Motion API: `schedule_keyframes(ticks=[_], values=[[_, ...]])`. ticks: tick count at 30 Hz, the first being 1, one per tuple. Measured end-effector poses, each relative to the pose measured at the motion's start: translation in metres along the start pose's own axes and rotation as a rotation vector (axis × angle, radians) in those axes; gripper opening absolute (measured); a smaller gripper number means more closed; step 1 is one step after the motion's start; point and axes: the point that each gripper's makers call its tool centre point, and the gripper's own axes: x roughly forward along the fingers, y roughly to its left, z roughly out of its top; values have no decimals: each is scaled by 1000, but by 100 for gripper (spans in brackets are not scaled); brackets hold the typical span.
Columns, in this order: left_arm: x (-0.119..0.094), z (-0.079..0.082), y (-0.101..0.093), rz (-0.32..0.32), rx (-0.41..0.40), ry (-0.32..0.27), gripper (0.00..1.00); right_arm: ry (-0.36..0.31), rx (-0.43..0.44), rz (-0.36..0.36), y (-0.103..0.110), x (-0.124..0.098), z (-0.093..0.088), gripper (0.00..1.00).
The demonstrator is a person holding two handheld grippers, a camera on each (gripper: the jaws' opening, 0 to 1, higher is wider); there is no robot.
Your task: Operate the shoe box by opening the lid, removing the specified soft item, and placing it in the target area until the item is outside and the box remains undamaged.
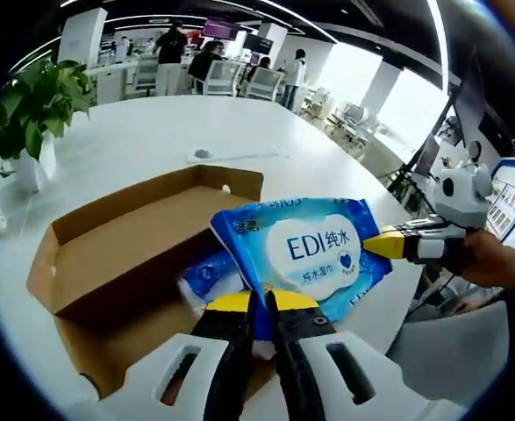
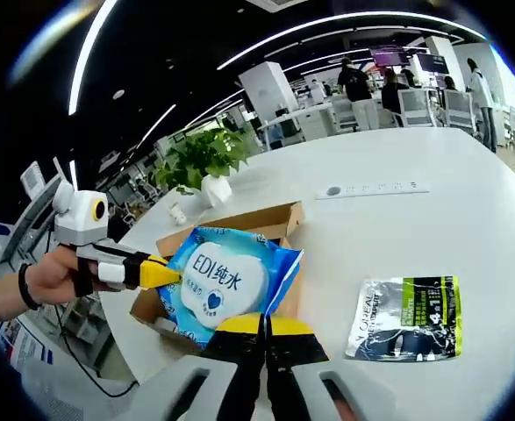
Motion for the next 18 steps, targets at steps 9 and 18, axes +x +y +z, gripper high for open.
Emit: schedule_keyframes(ticks=[9, 18], values=[[26, 4, -39, -45, 63, 35, 4, -24, 56, -56, -26, -35, -16, 0], [49, 9, -69, -82, 115, 64, 3, -48, 112, -97, -53, -60, -29, 0]])
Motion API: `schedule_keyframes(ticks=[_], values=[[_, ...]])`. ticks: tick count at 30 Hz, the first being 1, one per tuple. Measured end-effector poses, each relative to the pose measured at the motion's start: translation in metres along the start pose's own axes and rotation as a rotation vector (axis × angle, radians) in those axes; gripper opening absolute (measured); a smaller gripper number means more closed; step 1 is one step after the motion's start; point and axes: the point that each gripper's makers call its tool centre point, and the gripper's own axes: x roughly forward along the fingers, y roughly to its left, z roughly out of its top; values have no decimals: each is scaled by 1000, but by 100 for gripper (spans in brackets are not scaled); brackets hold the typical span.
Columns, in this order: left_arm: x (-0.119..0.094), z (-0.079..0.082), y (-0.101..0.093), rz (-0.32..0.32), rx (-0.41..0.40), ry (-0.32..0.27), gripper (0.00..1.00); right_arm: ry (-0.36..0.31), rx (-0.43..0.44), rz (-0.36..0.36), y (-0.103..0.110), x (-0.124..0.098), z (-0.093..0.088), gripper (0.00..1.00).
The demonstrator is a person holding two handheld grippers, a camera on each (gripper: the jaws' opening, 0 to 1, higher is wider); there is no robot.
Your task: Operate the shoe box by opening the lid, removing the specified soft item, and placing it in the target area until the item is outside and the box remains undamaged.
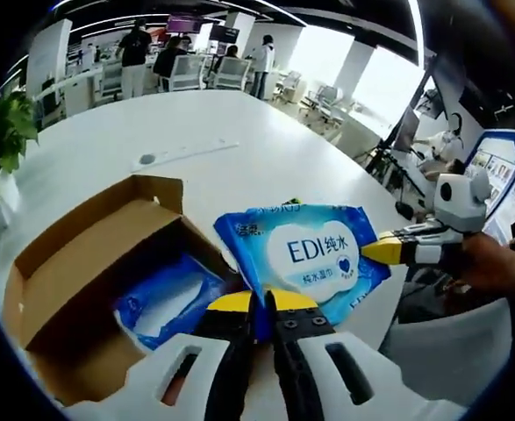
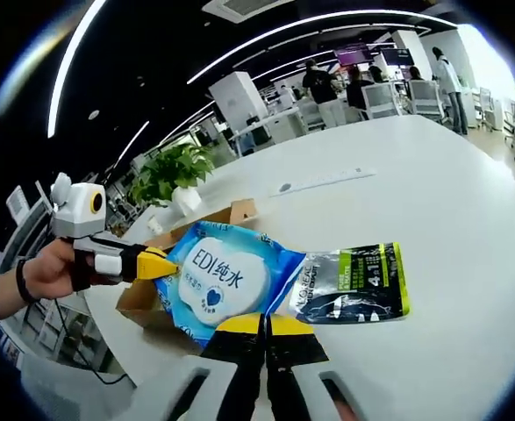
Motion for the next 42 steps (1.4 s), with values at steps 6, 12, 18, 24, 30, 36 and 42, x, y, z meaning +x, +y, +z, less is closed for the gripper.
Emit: schedule_keyframes(ticks=[6, 12, 18, 24, 30, 36, 42], values=[[16, 4, -15, -17, 35, 17, 2, -11, 38, -26, -20, -9, -6, 0], [29, 6, -23, -25, 47, 33, 1, -22, 54, -36, -31, -15, -9, 0], [45, 10, -33, -33, 56, 44, 1, -25, 73, -52, -50, -18, -6, 0], [62, 12, -40, -43, 37, 43, 1, -18, 80, -66, -68, -20, -4, 0], [75, 11, -42, -50, -21, 38, 1, -10, 78, -62, -85, -16, 3, 0], [83, 6, -39, -35, -50, 42, 1, 14, 55, -48, -94, -5, 11, 0], [92, 8, -35, -24, -74, 40, 1, 37, 34, -41, -101, 4, 19, 0]])
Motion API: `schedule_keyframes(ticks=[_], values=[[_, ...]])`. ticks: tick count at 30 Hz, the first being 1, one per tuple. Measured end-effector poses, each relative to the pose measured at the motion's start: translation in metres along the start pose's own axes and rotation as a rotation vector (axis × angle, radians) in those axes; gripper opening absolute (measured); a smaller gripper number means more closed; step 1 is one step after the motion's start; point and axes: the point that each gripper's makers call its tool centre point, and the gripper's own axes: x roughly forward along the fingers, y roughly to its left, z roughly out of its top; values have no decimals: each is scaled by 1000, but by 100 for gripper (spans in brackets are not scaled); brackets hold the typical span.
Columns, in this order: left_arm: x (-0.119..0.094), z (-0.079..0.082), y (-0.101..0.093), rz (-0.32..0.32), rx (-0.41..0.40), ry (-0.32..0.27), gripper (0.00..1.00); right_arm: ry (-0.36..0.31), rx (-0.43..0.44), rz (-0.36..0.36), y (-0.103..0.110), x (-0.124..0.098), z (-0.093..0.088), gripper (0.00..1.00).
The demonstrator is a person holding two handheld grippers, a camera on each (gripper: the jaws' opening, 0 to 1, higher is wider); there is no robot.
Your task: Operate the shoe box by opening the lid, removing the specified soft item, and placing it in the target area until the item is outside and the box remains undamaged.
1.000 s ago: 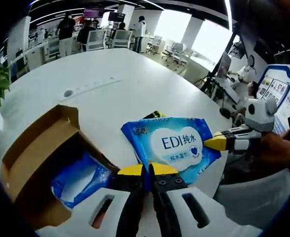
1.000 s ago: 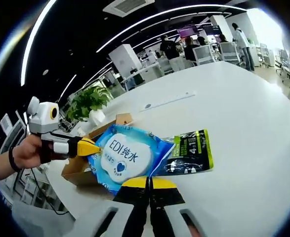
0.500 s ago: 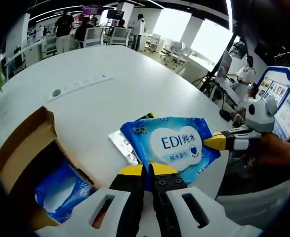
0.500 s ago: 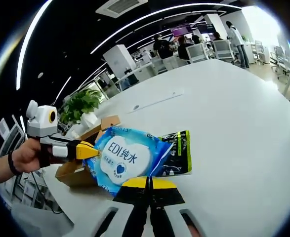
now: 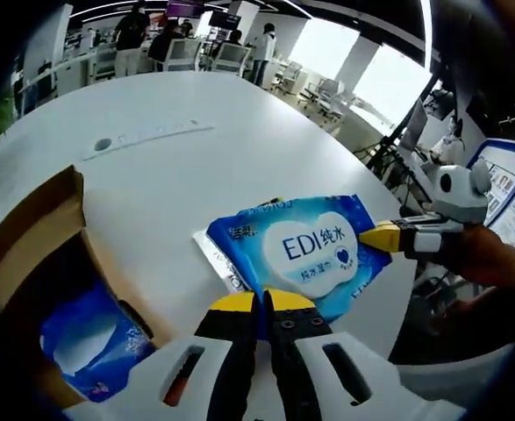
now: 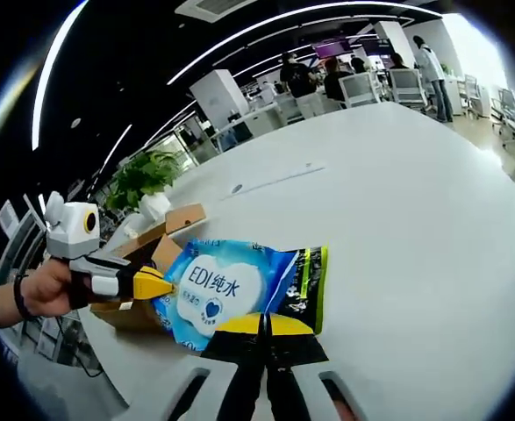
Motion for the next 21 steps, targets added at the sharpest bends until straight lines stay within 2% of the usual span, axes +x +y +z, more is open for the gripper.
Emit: schedule_keyframes(ticks=[6, 9, 12, 15, 21], values=[[9, 5, 6, 14, -16, 0, 1, 28, -18, 6, -9, 14, 8, 0], [14, 4, 11, 50, 35, 20, 1, 41, -25, 16, -10, 22, 12, 0], [19, 4, 12, 58, 35, 24, 0, 58, -49, 14, -14, 29, 14, 0], [23, 6, 14, 66, 36, 32, 1, 70, -35, 18, -22, 35, 14, 0], [34, 3, 16, 93, 87, 78, 1, 91, -42, 11, -31, 45, 12, 0]])
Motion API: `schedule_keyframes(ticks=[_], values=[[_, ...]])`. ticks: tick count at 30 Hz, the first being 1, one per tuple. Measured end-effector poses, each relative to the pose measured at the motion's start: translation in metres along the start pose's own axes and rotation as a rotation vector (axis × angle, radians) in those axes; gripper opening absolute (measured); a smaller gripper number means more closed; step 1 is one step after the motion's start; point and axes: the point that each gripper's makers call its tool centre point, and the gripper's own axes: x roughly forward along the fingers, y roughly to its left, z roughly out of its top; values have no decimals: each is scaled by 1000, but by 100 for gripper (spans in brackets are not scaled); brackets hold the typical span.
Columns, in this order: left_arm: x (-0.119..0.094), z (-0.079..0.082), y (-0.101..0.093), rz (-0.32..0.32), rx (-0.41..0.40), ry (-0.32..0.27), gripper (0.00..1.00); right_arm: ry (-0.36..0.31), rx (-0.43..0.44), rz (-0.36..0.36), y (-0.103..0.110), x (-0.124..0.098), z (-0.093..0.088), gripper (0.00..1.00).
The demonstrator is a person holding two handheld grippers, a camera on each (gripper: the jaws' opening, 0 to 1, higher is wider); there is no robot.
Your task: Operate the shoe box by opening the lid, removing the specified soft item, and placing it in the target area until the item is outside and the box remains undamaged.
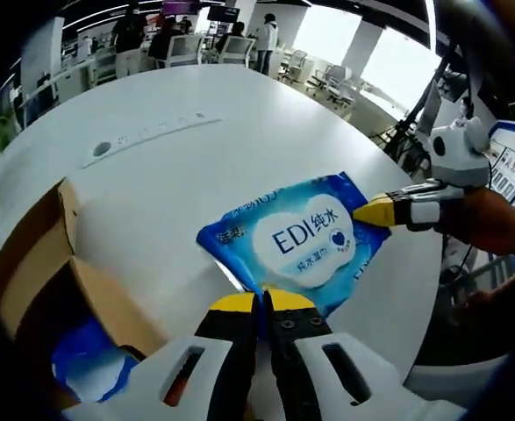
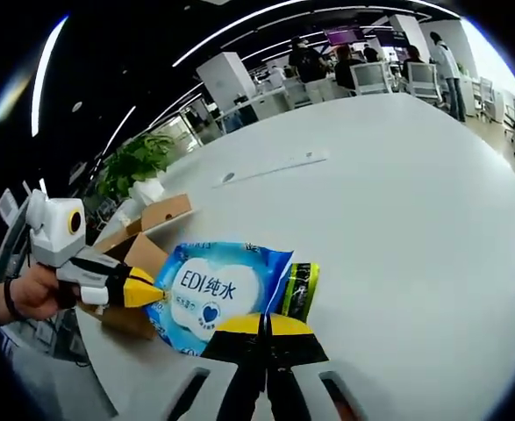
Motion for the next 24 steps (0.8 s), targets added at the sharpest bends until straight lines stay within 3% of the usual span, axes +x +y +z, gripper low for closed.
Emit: schedule_keyframes(ticks=[11, 17, 24], values=[[9, -5, 5, 35, -6, 50, 1, 39, -12, -15, -8, 11, -10, 0], [7, -4, 8, 32, -38, 40, 1, 45, 0, -40, -13, 15, -14, 0], [6, -8, 8, 34, -60, 63, 3, 19, -2, -71, -14, 13, -6, 0]])
